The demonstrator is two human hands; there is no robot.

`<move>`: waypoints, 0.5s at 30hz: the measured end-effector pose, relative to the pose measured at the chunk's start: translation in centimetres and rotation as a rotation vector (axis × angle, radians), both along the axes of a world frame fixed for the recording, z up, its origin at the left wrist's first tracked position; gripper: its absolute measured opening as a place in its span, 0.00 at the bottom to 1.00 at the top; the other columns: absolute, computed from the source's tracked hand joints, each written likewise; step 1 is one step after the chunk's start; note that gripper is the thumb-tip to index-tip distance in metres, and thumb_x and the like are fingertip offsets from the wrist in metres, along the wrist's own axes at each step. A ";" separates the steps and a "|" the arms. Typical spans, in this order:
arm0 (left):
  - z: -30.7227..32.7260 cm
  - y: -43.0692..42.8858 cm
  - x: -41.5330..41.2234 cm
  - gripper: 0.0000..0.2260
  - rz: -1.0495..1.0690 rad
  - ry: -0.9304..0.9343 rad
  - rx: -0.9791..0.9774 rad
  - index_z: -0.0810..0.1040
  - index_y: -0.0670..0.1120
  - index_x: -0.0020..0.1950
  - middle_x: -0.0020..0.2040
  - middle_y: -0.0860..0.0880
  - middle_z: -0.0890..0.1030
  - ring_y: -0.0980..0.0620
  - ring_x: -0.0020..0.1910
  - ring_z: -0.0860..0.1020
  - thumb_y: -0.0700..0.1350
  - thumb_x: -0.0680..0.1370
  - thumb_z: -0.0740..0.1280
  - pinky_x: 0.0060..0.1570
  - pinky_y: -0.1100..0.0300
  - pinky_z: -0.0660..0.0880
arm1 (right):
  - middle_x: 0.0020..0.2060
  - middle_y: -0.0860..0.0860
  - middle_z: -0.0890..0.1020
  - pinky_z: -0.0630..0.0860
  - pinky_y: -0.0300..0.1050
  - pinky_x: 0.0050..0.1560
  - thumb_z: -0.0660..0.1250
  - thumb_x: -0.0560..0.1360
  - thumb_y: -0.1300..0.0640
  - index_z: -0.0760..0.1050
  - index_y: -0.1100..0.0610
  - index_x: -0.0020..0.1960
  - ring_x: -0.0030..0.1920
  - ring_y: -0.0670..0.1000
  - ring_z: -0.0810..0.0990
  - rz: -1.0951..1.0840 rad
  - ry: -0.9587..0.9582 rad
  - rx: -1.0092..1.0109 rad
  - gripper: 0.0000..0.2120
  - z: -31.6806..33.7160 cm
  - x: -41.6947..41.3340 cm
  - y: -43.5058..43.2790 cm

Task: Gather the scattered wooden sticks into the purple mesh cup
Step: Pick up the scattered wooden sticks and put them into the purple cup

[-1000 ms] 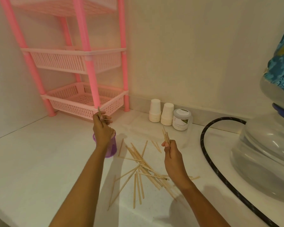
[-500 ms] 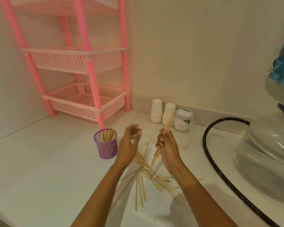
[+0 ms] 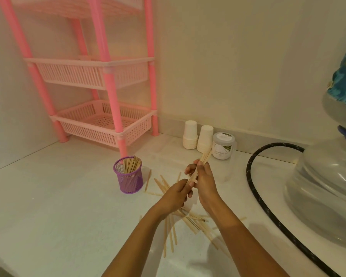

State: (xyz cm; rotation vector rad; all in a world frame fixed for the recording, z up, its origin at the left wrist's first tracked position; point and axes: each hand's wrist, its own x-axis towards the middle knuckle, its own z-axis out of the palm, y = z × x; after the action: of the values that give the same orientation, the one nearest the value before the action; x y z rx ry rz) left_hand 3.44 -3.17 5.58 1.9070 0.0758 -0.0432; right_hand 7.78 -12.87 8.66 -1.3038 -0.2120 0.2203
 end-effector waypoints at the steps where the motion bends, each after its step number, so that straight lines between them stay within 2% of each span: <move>1: -0.1 0.0 0.1 0.12 0.014 -0.024 0.011 0.72 0.54 0.43 0.33 0.57 0.72 0.59 0.29 0.67 0.53 0.82 0.53 0.30 0.67 0.65 | 0.38 0.49 0.79 0.71 0.41 0.24 0.47 0.83 0.55 0.66 0.52 0.46 0.38 0.48 0.76 0.002 -0.037 -0.046 0.12 0.0 -0.2 0.0; 4: -0.1 -0.1 0.3 0.14 0.035 -0.120 0.050 0.69 0.53 0.39 0.32 0.56 0.70 0.58 0.29 0.66 0.50 0.83 0.52 0.33 0.63 0.64 | 0.47 0.49 0.83 0.75 0.36 0.30 0.47 0.83 0.55 0.66 0.52 0.47 0.42 0.40 0.79 -0.004 -0.117 -0.141 0.12 -0.2 -0.6 0.3; 5: -0.1 -0.2 0.4 0.14 0.036 -0.142 0.063 0.68 0.52 0.38 0.31 0.56 0.70 0.58 0.28 0.66 0.49 0.83 0.52 0.33 0.62 0.64 | 0.49 0.49 0.84 0.74 0.36 0.30 0.47 0.83 0.54 0.67 0.52 0.47 0.42 0.40 0.79 -0.015 -0.141 -0.175 0.12 -0.4 -0.7 0.5; 8: -0.3 -0.3 0.5 0.15 0.048 -0.178 0.062 0.67 0.50 0.38 0.30 0.54 0.70 0.57 0.28 0.67 0.47 0.83 0.51 0.34 0.62 0.65 | 0.53 0.46 0.83 0.73 0.42 0.30 0.49 0.83 0.52 0.69 0.49 0.47 0.38 0.51 0.77 -0.021 -0.179 -0.212 0.12 -0.5 -0.9 0.8; 10: -0.1 0.1 0.5 0.15 0.113 -0.206 -0.004 0.69 0.49 0.40 0.31 0.54 0.70 0.57 0.28 0.68 0.43 0.84 0.50 0.34 0.64 0.67 | 0.52 0.45 0.81 0.76 0.35 0.33 0.51 0.83 0.52 0.71 0.50 0.54 0.37 0.48 0.77 0.007 -0.189 -0.184 0.10 -0.5 -0.6 0.6; 11: 0.1 0.5 0.7 0.15 0.174 -0.222 -0.054 0.70 0.49 0.40 0.31 0.53 0.70 0.57 0.29 0.68 0.42 0.84 0.50 0.33 0.64 0.66 | 0.53 0.44 0.79 0.74 0.30 0.41 0.51 0.83 0.52 0.70 0.51 0.59 0.44 0.44 0.78 0.011 -0.185 -0.170 0.11 -0.5 -0.3 0.5; 13: 1.0 2.0 1.2 0.15 0.326 -0.262 -0.121 0.70 0.50 0.41 0.32 0.53 0.70 0.56 0.30 0.68 0.40 0.83 0.50 0.32 0.65 0.65 | 0.55 0.44 0.77 0.68 0.33 0.54 0.52 0.83 0.54 0.67 0.52 0.63 0.58 0.44 0.74 0.013 -0.162 -0.144 0.11 -0.9 0.2 -0.1; 15: 2.1 4.0 1.7 0.15 0.454 -0.334 -0.161 0.70 0.51 0.42 0.33 0.53 0.69 0.56 0.31 0.66 0.39 0.83 0.50 0.30 0.66 0.64 | 0.55 0.44 0.77 0.68 0.33 0.55 0.52 0.82 0.55 0.68 0.51 0.62 0.60 0.46 0.72 0.018 -0.155 -0.155 0.10 -1.4 0.5 -0.7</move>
State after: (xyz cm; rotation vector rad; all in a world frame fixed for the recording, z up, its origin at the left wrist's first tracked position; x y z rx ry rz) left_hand 5.16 0.84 7.71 1.6744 0.2679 0.5578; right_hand 8.30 -13.56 7.30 -1.4753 -0.3443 0.1533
